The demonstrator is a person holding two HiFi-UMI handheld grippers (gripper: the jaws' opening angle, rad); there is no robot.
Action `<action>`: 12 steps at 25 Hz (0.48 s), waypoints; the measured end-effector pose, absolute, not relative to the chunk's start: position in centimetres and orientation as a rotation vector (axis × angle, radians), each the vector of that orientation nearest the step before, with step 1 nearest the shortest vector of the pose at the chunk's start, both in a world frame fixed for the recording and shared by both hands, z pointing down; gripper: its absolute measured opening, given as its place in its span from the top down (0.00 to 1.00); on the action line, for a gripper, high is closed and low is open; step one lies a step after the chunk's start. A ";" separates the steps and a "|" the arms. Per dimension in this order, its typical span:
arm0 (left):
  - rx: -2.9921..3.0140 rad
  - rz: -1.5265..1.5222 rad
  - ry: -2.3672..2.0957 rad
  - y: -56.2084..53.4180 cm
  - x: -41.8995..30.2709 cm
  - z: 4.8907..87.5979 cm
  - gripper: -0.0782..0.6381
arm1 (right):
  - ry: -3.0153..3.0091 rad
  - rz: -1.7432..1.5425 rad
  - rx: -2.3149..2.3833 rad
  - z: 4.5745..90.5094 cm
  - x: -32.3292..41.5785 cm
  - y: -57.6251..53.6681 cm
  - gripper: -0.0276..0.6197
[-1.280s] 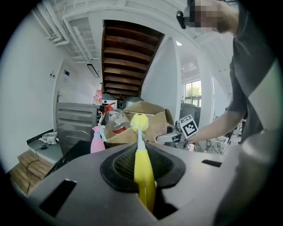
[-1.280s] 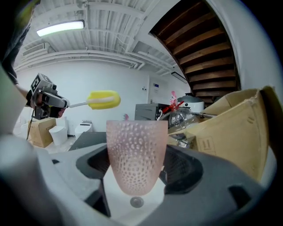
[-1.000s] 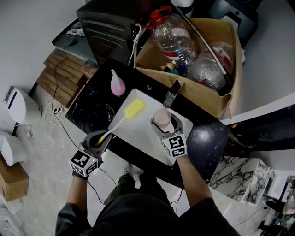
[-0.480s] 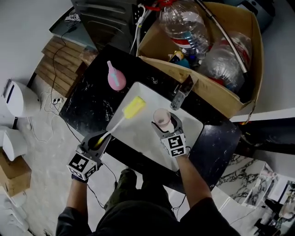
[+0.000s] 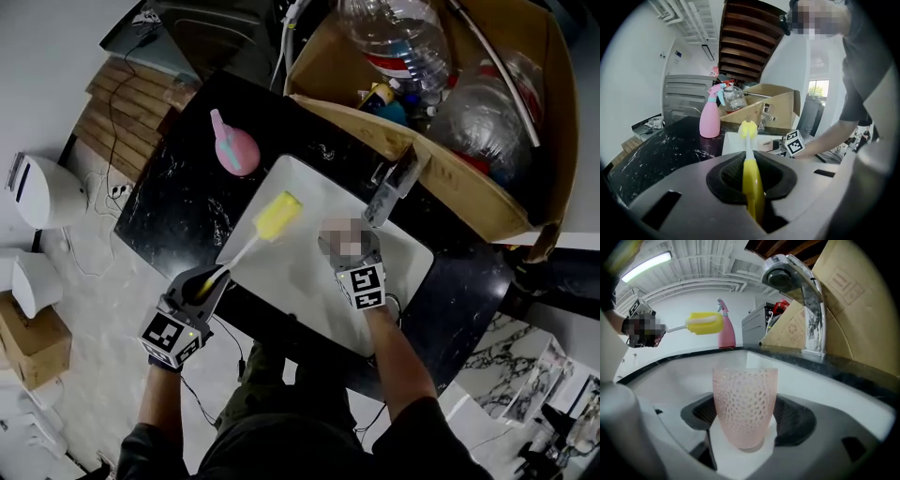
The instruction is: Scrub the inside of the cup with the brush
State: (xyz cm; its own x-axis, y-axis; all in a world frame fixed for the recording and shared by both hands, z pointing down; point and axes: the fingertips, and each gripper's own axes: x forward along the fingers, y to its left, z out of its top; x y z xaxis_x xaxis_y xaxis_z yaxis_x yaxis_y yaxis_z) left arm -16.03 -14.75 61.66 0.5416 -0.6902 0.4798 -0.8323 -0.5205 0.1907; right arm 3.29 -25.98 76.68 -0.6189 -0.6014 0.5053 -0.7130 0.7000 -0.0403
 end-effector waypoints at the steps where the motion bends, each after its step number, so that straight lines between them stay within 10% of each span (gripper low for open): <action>1: 2.383 0.496 -1.241 -14.8 -16.0 61.9 0.84 | -2.446 0.331 1.009 77.1 3.3 -26.0 0.40; 12: 2.370 0.539 -1.221 -15.3 -15.7 63.2 0.84 | -2.434 0.368 1.002 80.2 3.0 -26.5 0.40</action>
State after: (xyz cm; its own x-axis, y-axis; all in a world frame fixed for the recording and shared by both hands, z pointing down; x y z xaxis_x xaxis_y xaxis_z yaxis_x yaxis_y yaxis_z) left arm -15.73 -15.25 63.16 0.5395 -0.6671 0.5138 -0.8292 -0.5269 0.1865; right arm 3.03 -26.47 80.18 -0.6175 -0.5866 0.5240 -0.7153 0.6959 -0.0640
